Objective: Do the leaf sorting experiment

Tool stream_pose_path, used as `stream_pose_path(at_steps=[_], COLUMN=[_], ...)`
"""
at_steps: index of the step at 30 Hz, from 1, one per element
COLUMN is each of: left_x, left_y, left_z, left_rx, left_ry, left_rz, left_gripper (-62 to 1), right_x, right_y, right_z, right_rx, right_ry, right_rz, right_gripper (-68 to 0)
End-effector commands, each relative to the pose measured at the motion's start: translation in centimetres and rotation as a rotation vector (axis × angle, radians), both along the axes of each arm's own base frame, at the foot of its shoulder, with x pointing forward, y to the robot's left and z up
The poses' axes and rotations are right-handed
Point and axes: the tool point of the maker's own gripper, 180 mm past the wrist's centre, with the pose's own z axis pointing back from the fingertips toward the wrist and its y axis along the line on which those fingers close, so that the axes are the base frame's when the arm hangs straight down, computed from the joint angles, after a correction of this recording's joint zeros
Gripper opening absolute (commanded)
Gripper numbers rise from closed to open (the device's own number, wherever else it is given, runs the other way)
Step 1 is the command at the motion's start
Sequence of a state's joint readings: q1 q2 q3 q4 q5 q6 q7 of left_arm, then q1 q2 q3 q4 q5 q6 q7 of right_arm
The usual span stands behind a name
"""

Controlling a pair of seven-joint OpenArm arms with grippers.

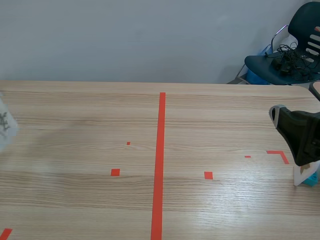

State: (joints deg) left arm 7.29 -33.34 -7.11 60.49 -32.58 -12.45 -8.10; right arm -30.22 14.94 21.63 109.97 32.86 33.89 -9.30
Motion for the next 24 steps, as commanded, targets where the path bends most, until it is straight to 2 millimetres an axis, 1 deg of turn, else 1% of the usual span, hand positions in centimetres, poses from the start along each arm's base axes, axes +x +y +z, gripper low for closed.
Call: stream_pose_path(at_steps=[1, 3, 9, 13, 18, 19, 20, 24], left_x=[0.9, 0.9, 0.4, -0.2, -0.7, -0.7, -0.7, -0.7], left_y=[0.0, 1.3, 4.1, 5.0, 5.5, 5.5, 5.5, 5.7], left_z=[1.1, 0.5, -1.1, -2.0, -2.9, -2.9, -2.9, -2.5], left_rx=[-0.011, -0.030, -0.104, -0.103, -0.102, -0.102, -0.102, -0.093], left_ry=[-0.056, -0.058, -0.045, -0.029, -0.005, -0.005, -0.005, -0.012], left_rz=[0.003, 0.045, 0.152, 0.182, 0.197, 0.198, 0.198, 0.194], left_gripper=[-55.4, -55.4, -55.3, -55.2, -54.5, -51.6, -47.0, -25.0], right_x=[0.2, 0.1, 0.0, 0.0, 0.0, 0.0, 0.0, 0.0], right_y=[0.0, 0.1, 0.3, 0.3, 0.3, 0.3, 0.3, 0.3], right_z=[0.6, 0.6, 0.4, 0.4, 0.4, 0.4, 0.4, 0.4], right_rx=[0.011, 0.019, 0.050, 0.053, 0.053, 0.053, 0.053, 0.053], right_ry=[-0.024, -0.025, -0.026, -0.026, -0.026, -0.026, -0.026, -0.026], right_rz=[0.006, 0.001, -0.016, -0.017, -0.017, -0.017, -0.017, -0.017], right_gripper=[0.4, 0.4, 0.4, 0.4, 0.4, 0.4, 0.4, 0.4])
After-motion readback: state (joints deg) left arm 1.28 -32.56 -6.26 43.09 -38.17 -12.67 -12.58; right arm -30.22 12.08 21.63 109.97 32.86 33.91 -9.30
